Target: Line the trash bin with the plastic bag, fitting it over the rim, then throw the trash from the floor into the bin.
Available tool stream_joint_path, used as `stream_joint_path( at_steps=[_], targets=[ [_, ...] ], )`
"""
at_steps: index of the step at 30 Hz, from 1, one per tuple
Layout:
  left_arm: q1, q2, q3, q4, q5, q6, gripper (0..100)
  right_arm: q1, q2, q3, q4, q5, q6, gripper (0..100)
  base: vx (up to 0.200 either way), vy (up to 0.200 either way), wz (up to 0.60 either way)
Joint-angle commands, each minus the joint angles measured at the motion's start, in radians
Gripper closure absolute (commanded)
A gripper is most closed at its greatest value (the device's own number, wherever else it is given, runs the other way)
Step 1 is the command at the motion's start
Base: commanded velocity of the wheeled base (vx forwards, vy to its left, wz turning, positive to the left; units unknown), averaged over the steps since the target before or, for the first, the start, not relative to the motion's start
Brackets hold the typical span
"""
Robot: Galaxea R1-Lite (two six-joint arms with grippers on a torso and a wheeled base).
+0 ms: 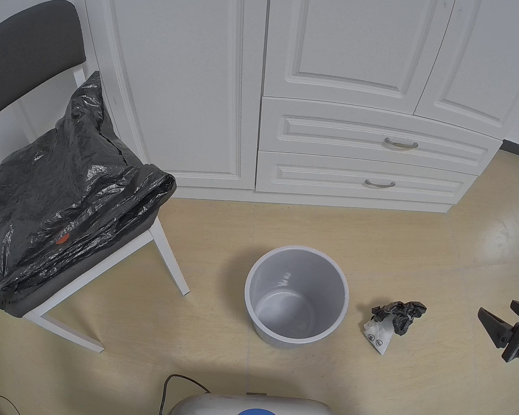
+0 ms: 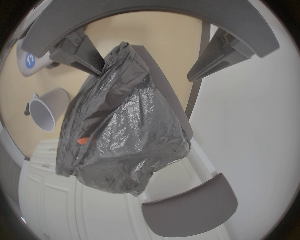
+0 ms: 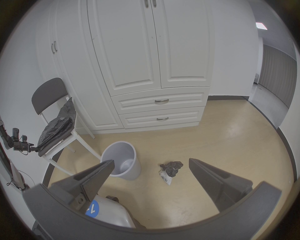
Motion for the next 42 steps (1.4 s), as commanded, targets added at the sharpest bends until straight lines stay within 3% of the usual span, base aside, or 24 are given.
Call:
stream_joint_path(
  at_steps=[1,8,15,25,41,42],
  targets=[
    [0.016,0.061,0.017,-0.08,-0.001,-0.08,0,0.001,-0.033,0.007,0.0,0.0,0.0,0,0.0,0.0,0.0],
    [0.067,0.173,0.065,-0.232,-0.034,-0.091,0,0.002,-0.057,0.014,-0.001,0.002,0.0,0,0.0,0.0,0.0],
    [0.093,0.227,0.077,-0.329,-0.141,-0.126,0,0.002,-0.076,0.014,-0.001,0.003,0.026,0,0.0,0.0,0.0],
    [0.088,0.253,0.068,-0.534,-0.141,-0.32,0,0.002,-0.103,0.014,-0.001,0.009,0.04,0,0.0,0.0,0.0],
    [0.057,0.276,0.088,-0.583,-0.141,-0.378,0,0.037,-0.113,0.014,0.007,0.009,0.04,0,0.0,0.0,0.0],
    [0.053,0.273,0.086,-0.583,-0.141,-0.384,100,0.039,-0.111,0.013,0.005,0.009,0.038,0,0.0,0.0,0.0]
  ],
)
